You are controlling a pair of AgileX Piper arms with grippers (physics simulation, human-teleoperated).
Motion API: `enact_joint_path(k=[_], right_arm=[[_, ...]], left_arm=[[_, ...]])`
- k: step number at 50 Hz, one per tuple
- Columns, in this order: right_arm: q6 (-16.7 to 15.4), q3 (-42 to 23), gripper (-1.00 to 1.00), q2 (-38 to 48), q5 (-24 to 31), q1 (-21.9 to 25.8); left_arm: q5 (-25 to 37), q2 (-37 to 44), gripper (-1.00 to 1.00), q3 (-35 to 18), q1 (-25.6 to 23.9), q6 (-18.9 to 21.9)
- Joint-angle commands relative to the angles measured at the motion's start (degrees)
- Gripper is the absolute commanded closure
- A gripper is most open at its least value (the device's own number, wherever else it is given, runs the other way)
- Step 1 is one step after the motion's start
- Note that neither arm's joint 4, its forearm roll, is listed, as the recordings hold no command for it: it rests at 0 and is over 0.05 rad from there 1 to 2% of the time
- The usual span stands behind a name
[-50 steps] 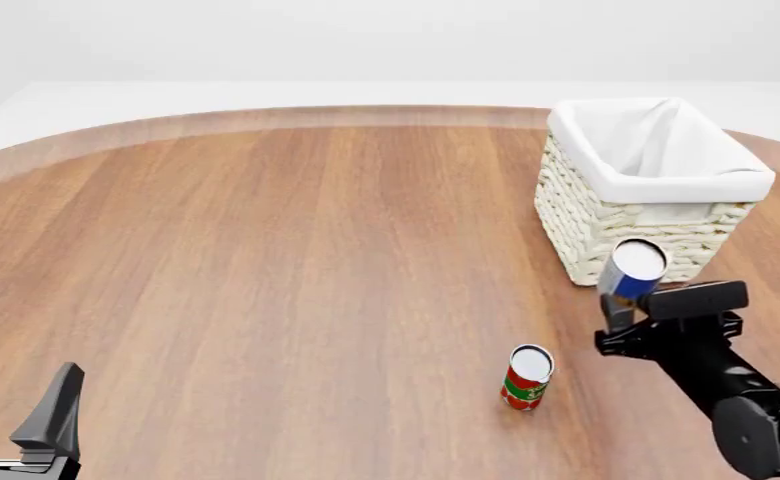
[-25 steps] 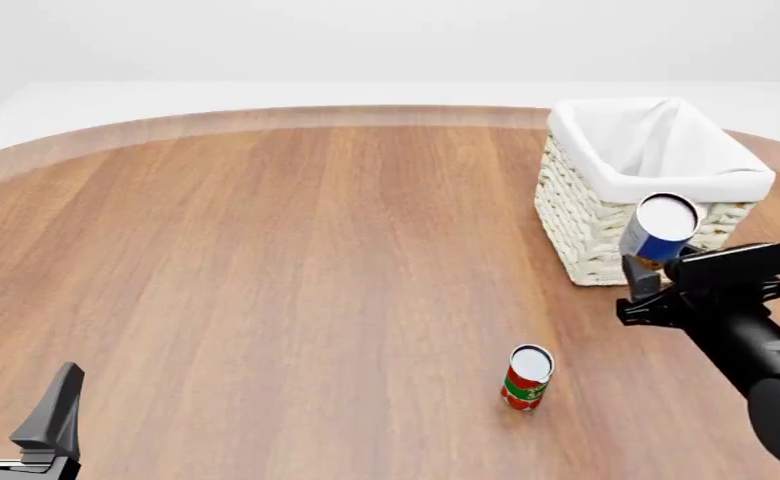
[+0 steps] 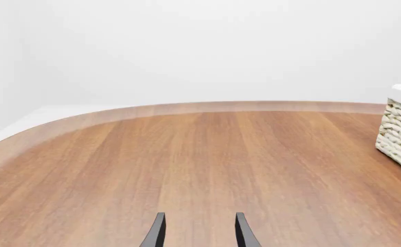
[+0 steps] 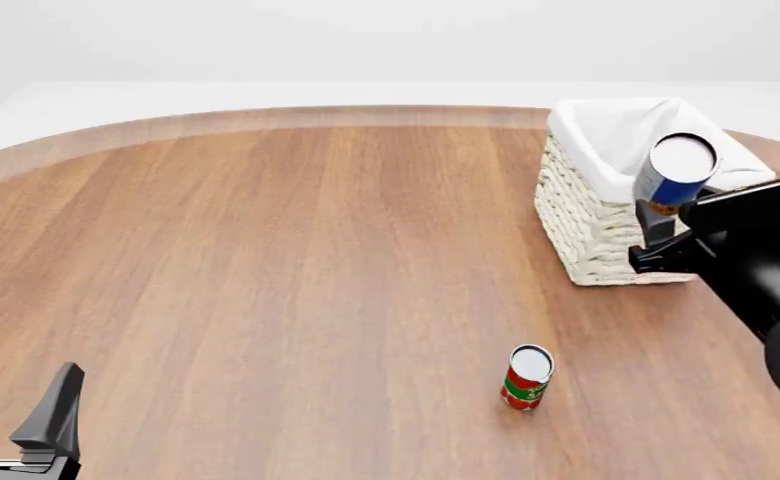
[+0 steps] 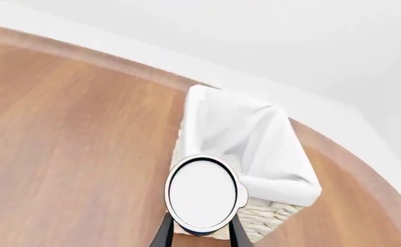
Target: Pick up the alphabet soup and the cream cheese box, and put them in the basket.
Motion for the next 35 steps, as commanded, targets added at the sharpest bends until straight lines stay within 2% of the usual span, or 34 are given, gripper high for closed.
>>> enact_joint_path(k=[1,20,35], right_arm=[[-0.5,-5.7,1.00,2.3,1.5,-0.5],[-1.6,-17.2,1.00,7.4,6.1,-2.0],[-1.8,-27.1,1.00,15.1,9.4,-2.8]], left_arm=[[0.0,0.0,-1.00,0.0,0.0,0.0],[0.0,0.0,-1.00,0.0,0.0,0.0],[0.0,0.0,-1.00,0.0,0.0,0.0]])
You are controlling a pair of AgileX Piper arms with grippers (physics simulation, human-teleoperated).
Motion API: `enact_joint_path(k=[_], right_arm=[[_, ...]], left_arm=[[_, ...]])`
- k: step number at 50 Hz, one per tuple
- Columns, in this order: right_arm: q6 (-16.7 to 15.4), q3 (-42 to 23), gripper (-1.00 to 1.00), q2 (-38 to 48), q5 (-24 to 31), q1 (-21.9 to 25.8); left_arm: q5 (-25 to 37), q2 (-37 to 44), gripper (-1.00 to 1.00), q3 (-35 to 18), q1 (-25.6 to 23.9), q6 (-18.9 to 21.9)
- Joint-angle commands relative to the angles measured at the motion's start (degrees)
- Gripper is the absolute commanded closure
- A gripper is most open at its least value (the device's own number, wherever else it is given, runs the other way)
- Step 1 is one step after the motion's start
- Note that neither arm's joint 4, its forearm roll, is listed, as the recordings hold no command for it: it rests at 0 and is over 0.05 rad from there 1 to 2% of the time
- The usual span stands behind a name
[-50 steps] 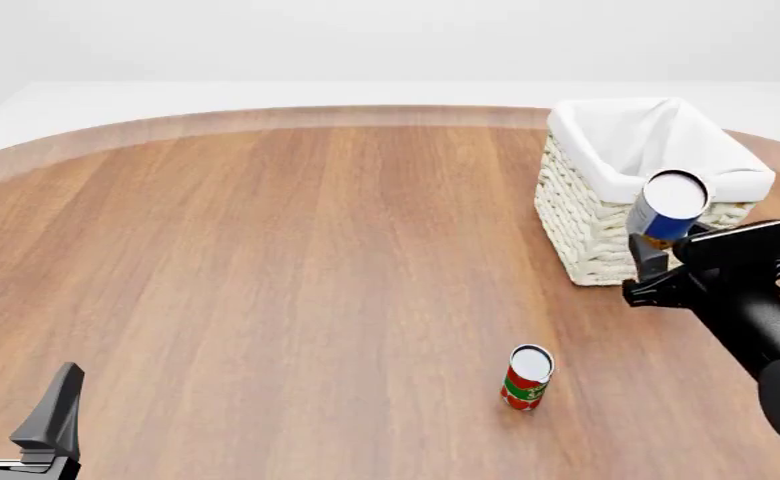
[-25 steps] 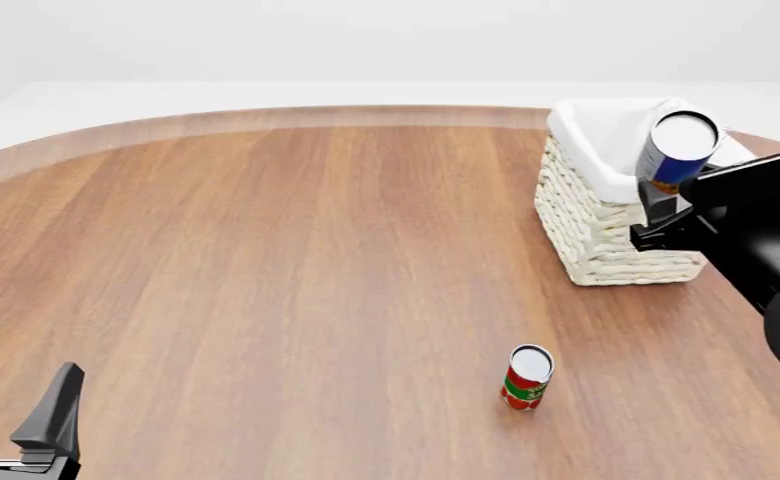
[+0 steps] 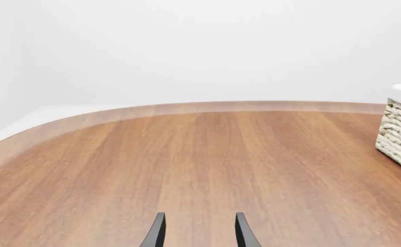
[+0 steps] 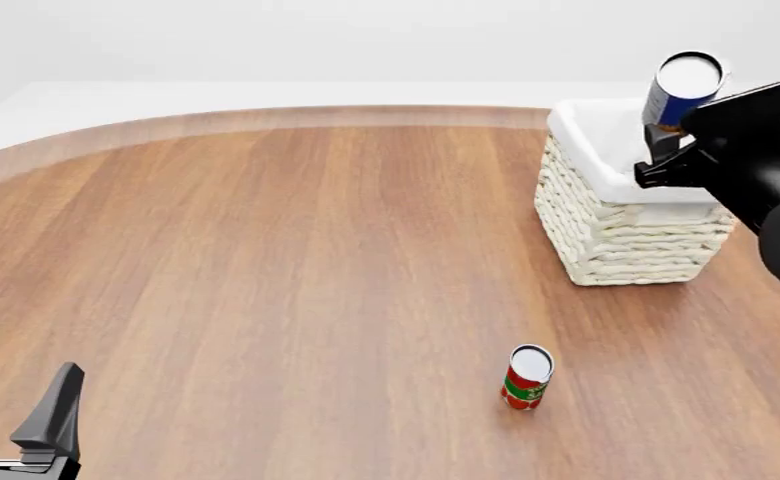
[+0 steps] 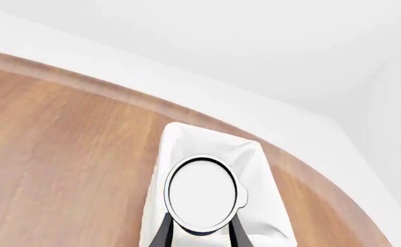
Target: Pick up the alphabet soup and the cream cheese box, and put them in the basket.
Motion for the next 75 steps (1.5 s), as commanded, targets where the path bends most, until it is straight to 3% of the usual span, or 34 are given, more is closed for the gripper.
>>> enact_joint_path(k=[1,19,31,75], right_arm=[[0.7,-8.5,1.00,5.4,2.6,-0.8],[1.6,-24.3,1.00,18.2,8.2,-2.7],[1.3,-31.0,1.00,23.8,11.2,-3.7],[-0.5,-34.6,1.00,30.2,19.7,-5.6]], left_arm=[[0.0,0.0,-1.00,0.0,0.0,0.0],[0.0,0.0,-1.00,0.0,0.0,0.0],[0.0,0.0,-1.00,0.0,0.0,0.0],[0.0,0.0,-1.00,0.0,0.0,0.0]])
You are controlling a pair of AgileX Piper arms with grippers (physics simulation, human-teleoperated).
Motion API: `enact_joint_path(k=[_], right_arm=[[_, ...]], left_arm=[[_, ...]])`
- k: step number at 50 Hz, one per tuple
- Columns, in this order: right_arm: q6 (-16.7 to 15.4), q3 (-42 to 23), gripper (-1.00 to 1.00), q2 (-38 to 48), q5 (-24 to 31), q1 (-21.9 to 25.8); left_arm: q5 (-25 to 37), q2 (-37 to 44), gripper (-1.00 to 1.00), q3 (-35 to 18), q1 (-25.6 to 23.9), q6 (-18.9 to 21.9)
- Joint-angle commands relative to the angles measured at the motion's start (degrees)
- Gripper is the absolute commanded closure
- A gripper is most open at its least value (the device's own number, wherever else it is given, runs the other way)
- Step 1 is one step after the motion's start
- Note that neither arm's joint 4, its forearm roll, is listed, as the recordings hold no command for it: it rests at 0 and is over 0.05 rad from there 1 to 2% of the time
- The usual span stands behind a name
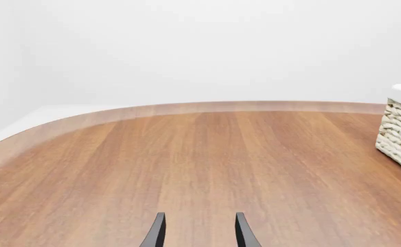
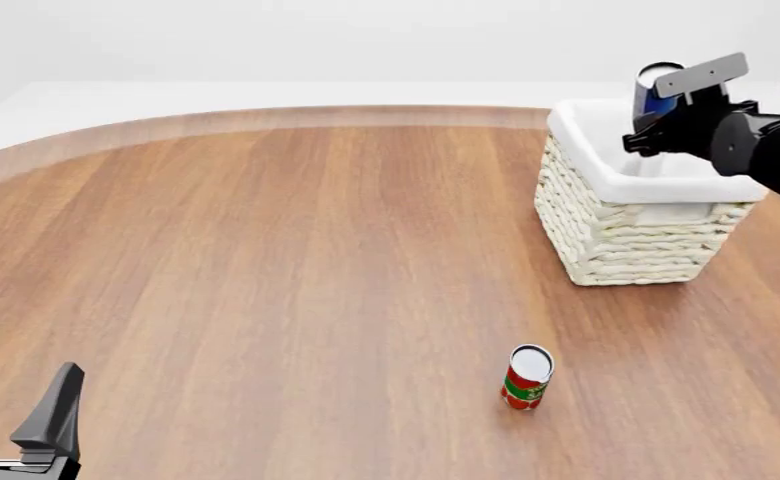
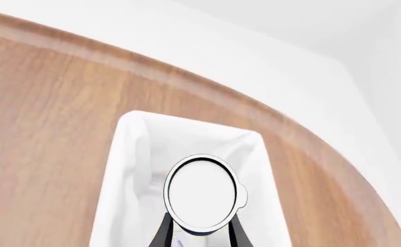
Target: Pick up the alphabet soup and the cream cheese box, and put them in the basket.
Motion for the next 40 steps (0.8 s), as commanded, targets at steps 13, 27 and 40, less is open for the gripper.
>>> enact_joint_path(k=[13,27,40], right_arm=[[-0.2,-3.3,1.00,2.3,4.0,-0.4],[-1.7,-4.2,1.00,3.4,5.6,-1.1],[-2.4,-4.9,1.00,4.1,6.7,-1.0]], left_arm=[[0.0,0.0,-1.00,0.0,0.0,0.0],[0.0,0.0,-1.00,0.0,0.0,0.0],[0.0,0.0,-1.00,0.0,0.0,0.0]])
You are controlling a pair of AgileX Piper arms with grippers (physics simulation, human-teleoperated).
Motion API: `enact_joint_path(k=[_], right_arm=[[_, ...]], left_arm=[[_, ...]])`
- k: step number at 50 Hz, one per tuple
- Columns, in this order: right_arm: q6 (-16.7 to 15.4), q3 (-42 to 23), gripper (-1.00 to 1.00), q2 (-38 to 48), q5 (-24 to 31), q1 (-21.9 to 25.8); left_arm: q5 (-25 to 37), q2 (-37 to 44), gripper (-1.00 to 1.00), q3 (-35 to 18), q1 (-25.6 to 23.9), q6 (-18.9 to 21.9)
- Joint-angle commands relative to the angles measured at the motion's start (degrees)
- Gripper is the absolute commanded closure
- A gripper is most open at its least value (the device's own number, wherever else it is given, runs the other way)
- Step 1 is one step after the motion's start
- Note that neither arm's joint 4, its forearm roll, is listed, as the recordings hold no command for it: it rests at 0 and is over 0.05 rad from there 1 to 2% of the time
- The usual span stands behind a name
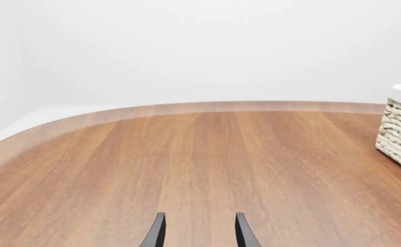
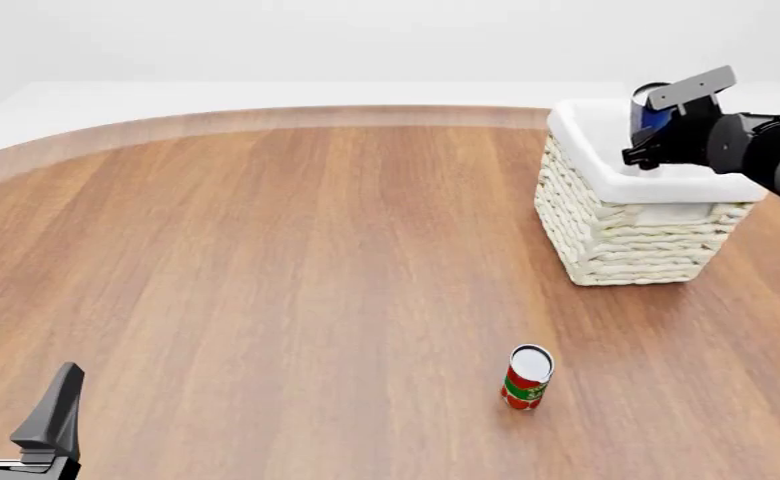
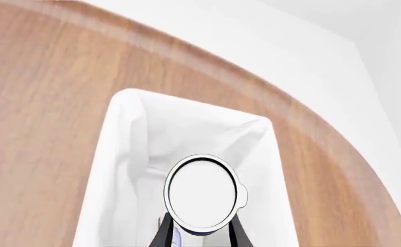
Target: Pick up the alphabet soup and the cream cheese box, and put them in the basket.
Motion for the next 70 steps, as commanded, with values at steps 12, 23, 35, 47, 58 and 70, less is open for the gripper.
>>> enact_joint_path(k=[12,23,35,47,58,70], right_arm=[[-0.1,-1.9,1.00,1.1,2.0,0.1],[-0.2,-2.4,1.00,1.5,2.8,0.2],[1.7,-2.2,-1.00,0.9,2.1,0.0],[2.1,-1.5,-1.00,0.2,1.0,-0.3],[3.4,-0.1,-1.00,-1.2,-1.0,0.2],[5.5,2.2,-1.00,-3.6,-4.5,1.4]], left_arm=[[0.0,0.0,-1.00,0.0,0.0,0.0],[0.0,0.0,-1.00,0.0,0.0,0.0],[0.0,0.0,-1.00,0.0,0.0,0.0],[0.0,0.0,-1.00,0.0,0.0,0.0],[0.0,0.0,-1.00,0.0,0.0,0.0],[0.0,0.0,-1.00,0.0,0.0,0.0]])
